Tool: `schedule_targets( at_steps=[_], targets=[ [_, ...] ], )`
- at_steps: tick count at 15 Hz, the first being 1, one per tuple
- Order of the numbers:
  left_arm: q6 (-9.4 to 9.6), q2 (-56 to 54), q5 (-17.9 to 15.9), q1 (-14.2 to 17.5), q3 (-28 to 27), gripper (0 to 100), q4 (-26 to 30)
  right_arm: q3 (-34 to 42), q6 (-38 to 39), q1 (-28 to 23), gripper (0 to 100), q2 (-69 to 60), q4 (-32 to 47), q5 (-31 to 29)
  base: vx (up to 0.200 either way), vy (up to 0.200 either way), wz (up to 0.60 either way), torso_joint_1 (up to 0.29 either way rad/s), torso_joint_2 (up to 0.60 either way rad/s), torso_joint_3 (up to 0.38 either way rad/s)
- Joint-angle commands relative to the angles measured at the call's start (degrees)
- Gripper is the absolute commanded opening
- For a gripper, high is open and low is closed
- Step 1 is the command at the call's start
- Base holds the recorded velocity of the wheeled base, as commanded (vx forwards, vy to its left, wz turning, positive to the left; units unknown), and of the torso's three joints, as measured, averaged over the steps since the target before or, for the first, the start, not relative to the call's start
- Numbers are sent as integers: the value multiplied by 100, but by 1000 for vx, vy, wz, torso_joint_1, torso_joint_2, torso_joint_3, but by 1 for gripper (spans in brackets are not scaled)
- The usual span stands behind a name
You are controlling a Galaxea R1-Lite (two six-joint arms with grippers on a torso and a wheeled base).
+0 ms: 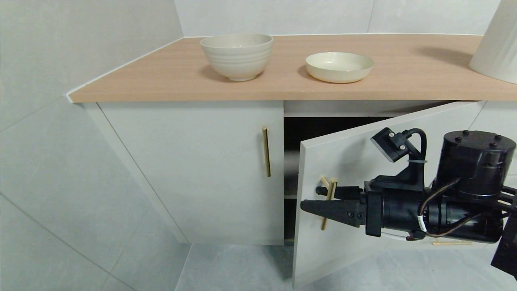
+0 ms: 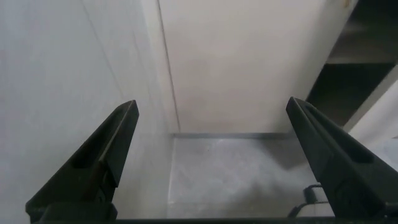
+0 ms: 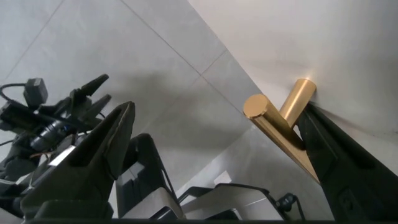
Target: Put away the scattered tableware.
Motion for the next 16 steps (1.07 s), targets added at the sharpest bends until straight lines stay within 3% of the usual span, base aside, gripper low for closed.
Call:
schedule_targets(
  at_steps=[1, 3, 6, 7, 8, 10, 11, 13, 15, 16],
  targets=[
    [2, 182, -399, -41, -806, 100, 239, 40, 5, 50, 100, -40, -3, 30, 0, 0, 0, 0, 0, 0],
    [2, 1149, -1094, -68, -1975, 100, 889, 48, -4, 94, 100, -31, -3, 30, 0, 0, 0, 0, 0, 0],
    [10, 3434, -2395, -68, -2731, 100, 670, 66, -4, 217, 100, -13, -3, 30, 0, 0, 0, 0, 0, 0],
    [19, 4181, -2535, -77, -2907, 100, 415, 110, -4, 226, 100, 4, -3, 30, 0, 0, 0, 0, 0, 0],
    [2, 4744, -2535, -138, -3030, 100, 37, 119, -4, 226, 100, 13, -3, 30, 0, 0, 0, 0, 0, 0],
    [-350, 6097, -2544, -384, -3135, 100, -1466, 136, -4, 270, 100, 22, -3, 30, 0, 0, 0, 0, 0, 0],
    [-491, 6466, -2535, -648, -3135, 100, -1870, 136, -4, 305, 100, 13, -3, 21, 0, 0, 0, 0, 0, 0],
    [-930, 7662, -2500, -1536, -3144, 100, -2837, 145, -74, 314, 100, 4, -3, 21, 0, 0, 0, 0, 0, 0],
    [-1044, 8374, -2491, -1914, -3144, 100, -3558, 207, -171, 314, 100, -13, -3, 12, 0, 0, 0, 0, 0, 0],
    [-1334, 8989, -2474, -2274, -3188, 100, -4287, 242, -259, 314, 100, -40, -3, 12, 0, 0, 0, 0, 0, 0]
  ],
)
